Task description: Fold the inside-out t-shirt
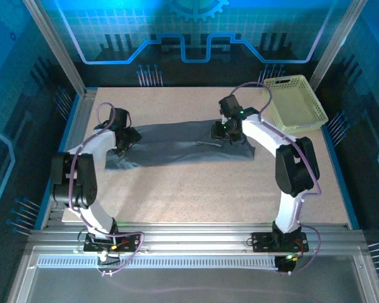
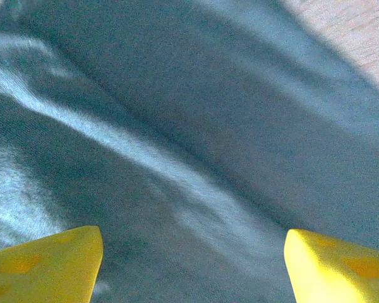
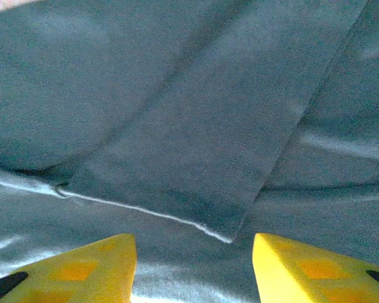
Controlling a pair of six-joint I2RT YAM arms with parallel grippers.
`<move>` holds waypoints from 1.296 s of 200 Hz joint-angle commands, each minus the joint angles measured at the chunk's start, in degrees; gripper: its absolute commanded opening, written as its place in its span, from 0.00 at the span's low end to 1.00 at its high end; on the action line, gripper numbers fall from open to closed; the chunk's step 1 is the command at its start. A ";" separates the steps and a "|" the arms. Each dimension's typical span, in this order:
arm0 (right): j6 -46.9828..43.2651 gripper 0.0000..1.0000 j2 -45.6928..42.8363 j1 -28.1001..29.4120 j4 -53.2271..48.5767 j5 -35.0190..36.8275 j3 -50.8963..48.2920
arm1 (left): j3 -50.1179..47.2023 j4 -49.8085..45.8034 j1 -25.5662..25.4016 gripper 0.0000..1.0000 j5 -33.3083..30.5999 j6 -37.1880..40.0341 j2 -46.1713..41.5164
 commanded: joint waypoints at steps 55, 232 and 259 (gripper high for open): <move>5.71 0.53 5.60 -8.80 1.23 1.99 -5.67 | -9.39 5.89 6.63 0.87 6.95 -0.13 1.18; -10.16 0.86 12.48 -12.01 -7.32 5.48 10.84 | -7.25 2.14 7.87 0.99 8.06 3.11 -3.55; -10.13 0.85 15.49 -11.84 -8.57 4.25 13.02 | -7.39 2.30 8.06 0.99 8.78 2.44 -2.46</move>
